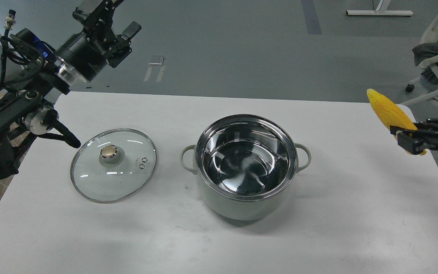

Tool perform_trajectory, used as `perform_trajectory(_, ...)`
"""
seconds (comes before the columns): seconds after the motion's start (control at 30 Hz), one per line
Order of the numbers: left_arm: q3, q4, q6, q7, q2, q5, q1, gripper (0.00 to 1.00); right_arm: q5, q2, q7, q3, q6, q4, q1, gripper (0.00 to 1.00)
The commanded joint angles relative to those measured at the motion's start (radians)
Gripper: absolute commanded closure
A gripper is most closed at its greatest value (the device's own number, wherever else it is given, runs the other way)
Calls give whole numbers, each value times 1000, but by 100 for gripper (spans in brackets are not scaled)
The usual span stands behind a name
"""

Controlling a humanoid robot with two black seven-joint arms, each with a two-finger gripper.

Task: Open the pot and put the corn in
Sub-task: 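Lift the corn cob and carry it over the pot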

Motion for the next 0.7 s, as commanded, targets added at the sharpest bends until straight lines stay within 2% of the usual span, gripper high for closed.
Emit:
perform_trajectory(0.0, 0, -1, 1, 0, 0, 0, -2, 5, -1, 59, 0, -54, 61, -4, 136, 100)
perform_trajectory(0.33, 0, 1, 1, 0, -3, 0, 0, 5, 5, 299, 0, -305, 105, -122, 483, 100)
perform_trajectory(0.67, -1, 1, 1, 0, -6, 2, 1, 5, 75, 449, 0, -465, 156, -105, 612, 100)
